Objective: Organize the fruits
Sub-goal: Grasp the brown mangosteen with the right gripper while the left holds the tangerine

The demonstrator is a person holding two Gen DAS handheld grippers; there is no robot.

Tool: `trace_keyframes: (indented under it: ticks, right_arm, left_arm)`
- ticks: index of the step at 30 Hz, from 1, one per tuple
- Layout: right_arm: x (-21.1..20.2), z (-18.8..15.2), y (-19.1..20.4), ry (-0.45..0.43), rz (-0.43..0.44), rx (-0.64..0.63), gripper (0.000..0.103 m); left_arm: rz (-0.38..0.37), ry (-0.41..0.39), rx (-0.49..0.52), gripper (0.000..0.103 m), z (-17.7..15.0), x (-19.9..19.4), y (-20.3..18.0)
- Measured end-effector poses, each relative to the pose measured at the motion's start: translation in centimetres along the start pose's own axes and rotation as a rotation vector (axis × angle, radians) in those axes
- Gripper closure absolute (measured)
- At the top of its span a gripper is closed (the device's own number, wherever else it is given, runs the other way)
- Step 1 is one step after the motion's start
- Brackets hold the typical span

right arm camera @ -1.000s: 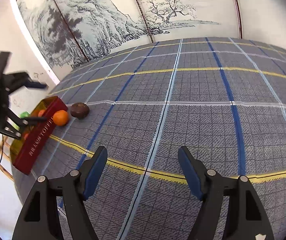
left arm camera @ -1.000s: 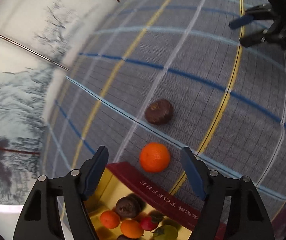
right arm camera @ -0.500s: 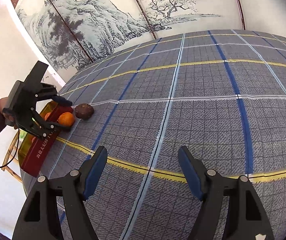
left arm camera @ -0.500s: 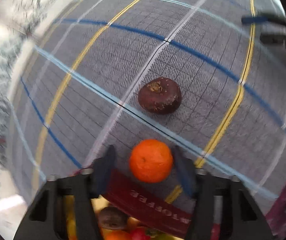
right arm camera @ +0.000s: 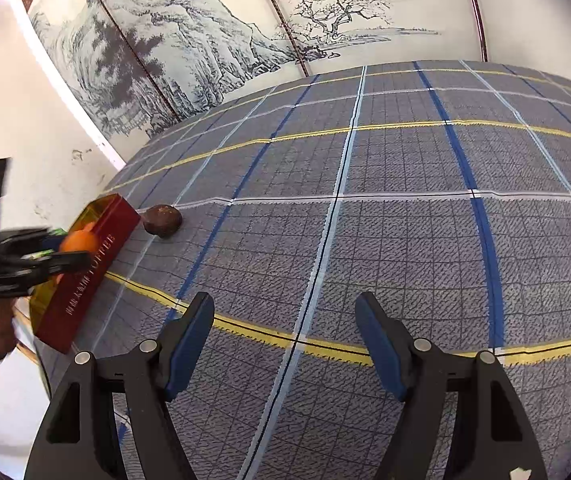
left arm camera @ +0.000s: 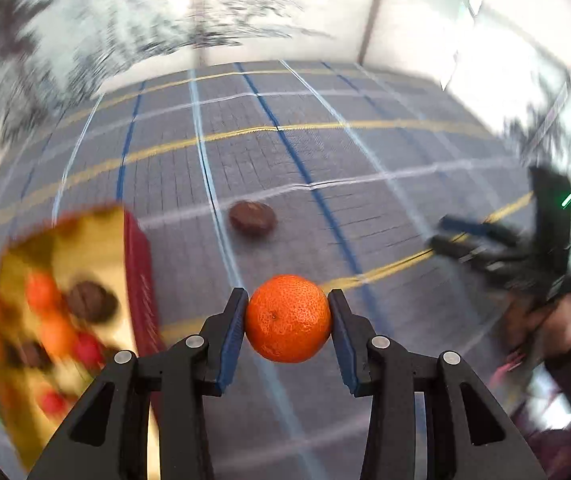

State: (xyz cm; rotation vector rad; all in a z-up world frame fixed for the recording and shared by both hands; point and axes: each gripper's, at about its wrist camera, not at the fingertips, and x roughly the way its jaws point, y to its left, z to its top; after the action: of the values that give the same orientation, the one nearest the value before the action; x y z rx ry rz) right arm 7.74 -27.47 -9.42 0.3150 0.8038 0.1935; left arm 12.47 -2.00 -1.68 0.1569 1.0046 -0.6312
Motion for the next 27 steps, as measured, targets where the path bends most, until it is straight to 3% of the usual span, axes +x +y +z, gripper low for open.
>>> trace_keyframes:
  ticks: [3,7,13,22,24,25,27]
  right_arm:
    - [0.0,0.0,1.4,-0.011,-0.017,-0.067,0.032]
    - [0.2,1.2,5.1,-0.022,0.038,-0.209,0.032]
    - [3.9,4.3,10.0,-0.015,0.110,-0.338,0.032]
    - [10.3,5.9,15.1,0.078,0.040,-0.484,0.033]
    - [11.4,6.0,15.6,0.090,0.018,-0.501,0.042]
    - [11.7,6.2,15.5,0.098,0.012,-0.503,0.060]
    - [12.7,6.2,15.4,0.132,-0.015,-0.503,0.067]
  left_arm:
    - [-0.020,-0.036,-0.121,0.061,-2.2,-1.6,-0.6]
    - [0.009,-0.067,-0.209,0.061,-4.1,-3.6,0.1]
    - [0.080,-0.109,-0.261,0.061,-6.6,-6.2,1.5]
    - [0.130,-0.144,-0.338,0.061,-9.5,-8.4,4.0]
    - [0.136,-0.149,-0.347,0.061,-9.8,-8.7,4.2]
    - [0.137,-0.154,-0.354,0.061,-9.9,-8.9,4.4]
    - [0.140,-0.158,-0.358,0.061,-10.1,-9.1,4.6]
